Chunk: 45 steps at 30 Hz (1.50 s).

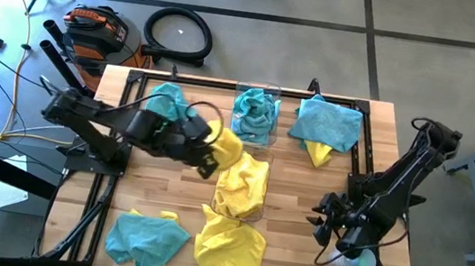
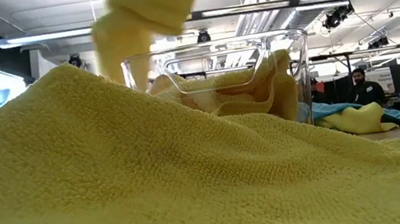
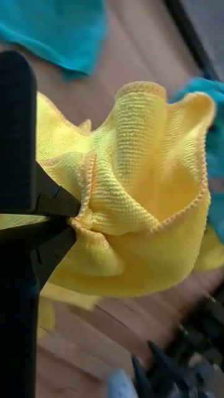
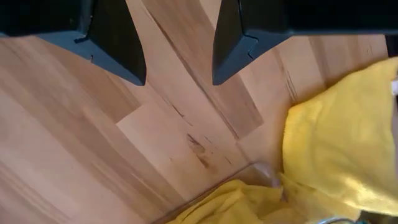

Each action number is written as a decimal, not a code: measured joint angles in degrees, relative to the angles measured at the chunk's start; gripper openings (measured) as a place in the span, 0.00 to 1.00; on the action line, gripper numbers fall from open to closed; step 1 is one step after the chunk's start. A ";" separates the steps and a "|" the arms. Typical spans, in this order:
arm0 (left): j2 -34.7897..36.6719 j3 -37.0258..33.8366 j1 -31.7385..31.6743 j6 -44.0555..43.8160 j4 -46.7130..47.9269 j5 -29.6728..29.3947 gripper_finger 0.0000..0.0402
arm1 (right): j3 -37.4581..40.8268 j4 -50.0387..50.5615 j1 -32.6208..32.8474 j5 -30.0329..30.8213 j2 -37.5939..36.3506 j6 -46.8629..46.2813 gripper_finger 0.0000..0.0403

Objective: Sort microfiber towel by color & place in baskets
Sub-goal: Put the yellow towel into the bottom transparent bin

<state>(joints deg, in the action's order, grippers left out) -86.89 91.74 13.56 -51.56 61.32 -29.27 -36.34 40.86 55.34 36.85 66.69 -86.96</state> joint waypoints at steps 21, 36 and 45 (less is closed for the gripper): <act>-33.95 14.65 -6.63 6.16 -9.75 8.81 0.00 | 3.15 -2.79 -0.30 0.07 -4.45 0.46 0.45; -38.30 14.03 -11.20 -1.79 -8.50 12.34 0.06 | 3.15 -2.75 -0.30 0.43 -4.43 0.46 0.45; -36.76 14.32 -11.41 -1.90 -7.95 15.69 0.25 | 3.15 -2.77 -0.31 0.43 -4.43 0.46 0.45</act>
<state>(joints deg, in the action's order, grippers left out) -123.65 106.07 2.15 -53.45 53.37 -13.58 -33.19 38.09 55.03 37.28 62.26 -86.50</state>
